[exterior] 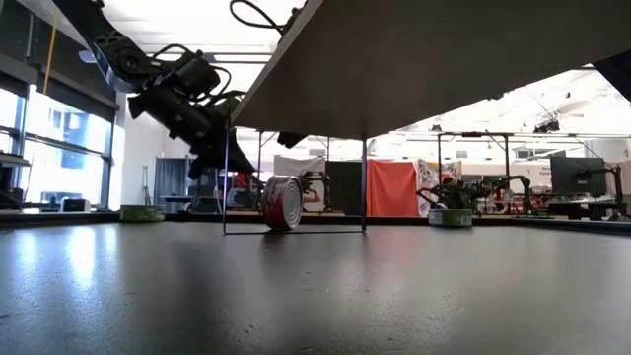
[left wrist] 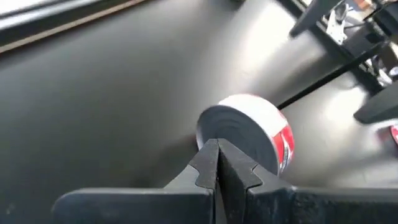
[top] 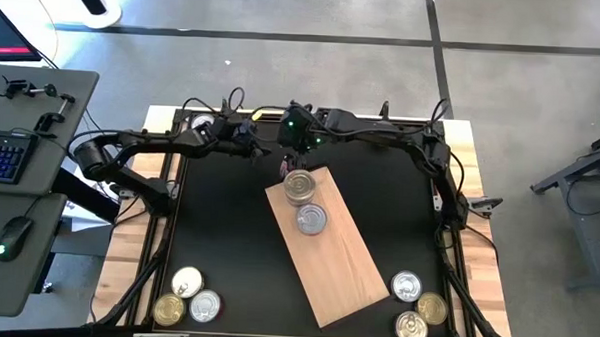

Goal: Stack canned seafood by type on shelf
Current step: Stack the red tuna can on top of the red tuna can on the shelf

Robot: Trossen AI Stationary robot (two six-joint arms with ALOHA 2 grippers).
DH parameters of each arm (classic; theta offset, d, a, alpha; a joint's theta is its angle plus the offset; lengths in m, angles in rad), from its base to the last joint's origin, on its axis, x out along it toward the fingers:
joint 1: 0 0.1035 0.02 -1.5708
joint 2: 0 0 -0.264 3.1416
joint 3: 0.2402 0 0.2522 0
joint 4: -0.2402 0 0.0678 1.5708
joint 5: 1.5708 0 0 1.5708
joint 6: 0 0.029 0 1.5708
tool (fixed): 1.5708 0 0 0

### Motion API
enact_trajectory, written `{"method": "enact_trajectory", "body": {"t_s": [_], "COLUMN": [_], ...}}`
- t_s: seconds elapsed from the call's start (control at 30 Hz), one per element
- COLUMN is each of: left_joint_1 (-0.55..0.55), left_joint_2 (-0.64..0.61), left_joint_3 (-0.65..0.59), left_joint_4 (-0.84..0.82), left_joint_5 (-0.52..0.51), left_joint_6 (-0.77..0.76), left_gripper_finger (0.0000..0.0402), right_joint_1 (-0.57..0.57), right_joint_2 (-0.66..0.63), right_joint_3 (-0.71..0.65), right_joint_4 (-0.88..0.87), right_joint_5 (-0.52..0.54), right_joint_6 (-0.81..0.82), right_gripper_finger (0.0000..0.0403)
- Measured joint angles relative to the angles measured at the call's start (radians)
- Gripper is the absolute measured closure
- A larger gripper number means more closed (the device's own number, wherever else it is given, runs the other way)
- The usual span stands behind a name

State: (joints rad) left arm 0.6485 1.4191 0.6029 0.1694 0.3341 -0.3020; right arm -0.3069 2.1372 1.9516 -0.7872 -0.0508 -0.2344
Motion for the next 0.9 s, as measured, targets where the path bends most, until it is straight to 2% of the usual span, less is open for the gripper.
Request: {"method": "enact_trajectory", "body": {"t_s": [0.2, 0.4, 0.47, 0.57, 0.77, 0.9], "left_joint_1": [-0.054, -0.090, -0.095, -0.094, -0.090, -0.071], "left_joint_2": [0.000, 0.000, 0.000, 0.000, 0.003, 0.040], "left_joint_3": [0.000, 0.000, 0.000, 0.000, -0.014, -0.048], "left_joint_4": [-0.021, -0.022, -0.023, -0.030, -0.018, 0.110], "left_joint_5": [-0.027, -0.033, -0.033, -0.033, -0.092, -0.066], "left_joint_6": [-0.001, -0.003, 0.015, 0.037, 0.112, 0.071], "left_gripper_finger": [0.0401, 0.0401, 0.0401, 0.0401, 0.0401, 0.0401], "right_joint_1": [-0.013, -0.074, -0.096, -0.122, -0.125, -0.118], "right_joint_2": [0.005, 0.006, 0.006, 0.006, 0.003, 0.009], "right_joint_3": [-0.001, -0.002, -0.002, -0.002, -0.002, -0.002], "right_joint_4": [0.077, 0.076, 0.034, -0.003, -0.055, -0.093], "right_joint_5": [0.088, 0.100, 0.079, 0.047, 0.024, -0.009], "right_joint_6": [0.147, 0.509, 0.604, 0.650, 0.673, 0.732], "right_gripper_finger": [0.0139, 0.0170, 0.0192, 0.0242, 0.0385, 0.0390]}}
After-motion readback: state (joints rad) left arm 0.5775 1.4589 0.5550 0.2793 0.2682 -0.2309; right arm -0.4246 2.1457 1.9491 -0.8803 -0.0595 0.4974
